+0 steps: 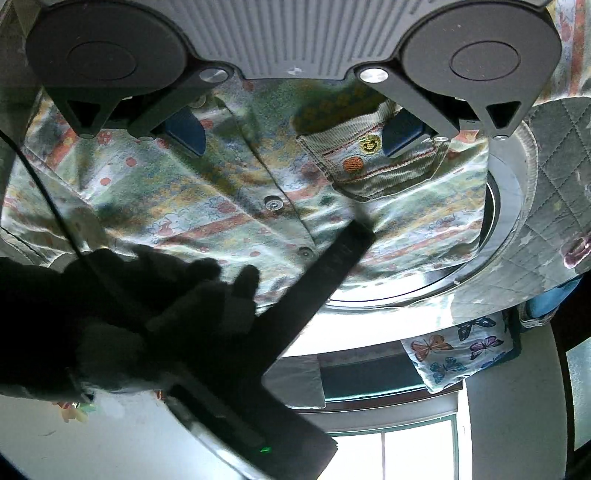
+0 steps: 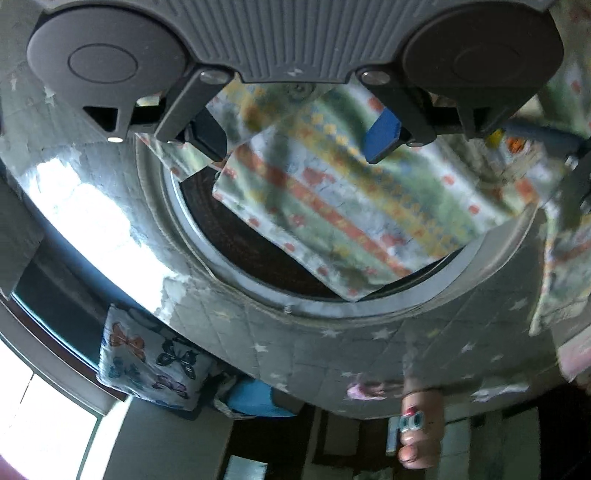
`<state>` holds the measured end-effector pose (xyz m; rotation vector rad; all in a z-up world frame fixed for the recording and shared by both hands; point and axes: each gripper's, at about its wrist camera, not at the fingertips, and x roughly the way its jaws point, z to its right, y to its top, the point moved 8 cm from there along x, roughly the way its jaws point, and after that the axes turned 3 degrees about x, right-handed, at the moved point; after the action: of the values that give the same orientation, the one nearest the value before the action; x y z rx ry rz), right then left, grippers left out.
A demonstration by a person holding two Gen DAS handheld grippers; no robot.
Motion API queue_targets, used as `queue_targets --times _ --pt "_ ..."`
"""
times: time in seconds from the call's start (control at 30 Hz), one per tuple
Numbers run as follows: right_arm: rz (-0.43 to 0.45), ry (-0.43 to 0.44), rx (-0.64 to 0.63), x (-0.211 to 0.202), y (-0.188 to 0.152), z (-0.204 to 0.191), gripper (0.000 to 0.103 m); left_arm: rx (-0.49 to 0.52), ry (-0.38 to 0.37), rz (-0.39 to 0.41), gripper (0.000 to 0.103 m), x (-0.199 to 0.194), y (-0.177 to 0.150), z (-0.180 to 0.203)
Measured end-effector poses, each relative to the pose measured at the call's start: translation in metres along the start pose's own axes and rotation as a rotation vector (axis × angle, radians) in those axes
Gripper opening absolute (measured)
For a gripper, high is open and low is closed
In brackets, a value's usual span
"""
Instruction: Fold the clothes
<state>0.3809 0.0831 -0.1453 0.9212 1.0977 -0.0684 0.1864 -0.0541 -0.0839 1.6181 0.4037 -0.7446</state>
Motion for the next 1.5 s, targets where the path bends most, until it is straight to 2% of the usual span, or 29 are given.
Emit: queue_targets --times 0.33,0.47,0.67,0.77,0.93,1.2,1.37,1.5 --pt "0.052 -0.105 0.117 0.028 0.021 0.045 0.084 0.002 -0.004 -0.001 0.103 -0.001 0.0 -0.001" --pt "0.057 -0.182 0.155 0.033 0.025 0.063 0.084 0.002 -0.004 -0.001 0.103 -0.001 0.0 -0.001" --pt "0.046 -0.098 0.147 0.014 0.014 0.06 0.083 0.003 -0.004 -0.001 0.103 -0.001 0.001 -0.001" --pt "0.012 -0.131 0.109 0.016 0.004 0.059 0.085 0.003 -0.002 0.0 0.103 -0.001 0.0 -0.001" --pt "0.03 -0.215 0.176 0.015 0.007 0.081 0.083 0.003 0.001 -0.003 0.103 -0.001 0.001 -0.001" --pt "0.074 -0.204 0.205 -0.044 0.001 0.092 0.083 0.005 0.009 -0.014 0.103 -0.001 0.002 -0.001" --pt "0.073 -0.234 0.222 -0.084 -0.032 0.093 0.083 0.011 0.032 -0.008 0.103 -0.007 0.002 -0.001" --pt "0.039 -0.284 0.241 -0.104 -0.074 0.088 0.083 0.026 0.037 0.002 0.103 -0.015 0.0 0.003"
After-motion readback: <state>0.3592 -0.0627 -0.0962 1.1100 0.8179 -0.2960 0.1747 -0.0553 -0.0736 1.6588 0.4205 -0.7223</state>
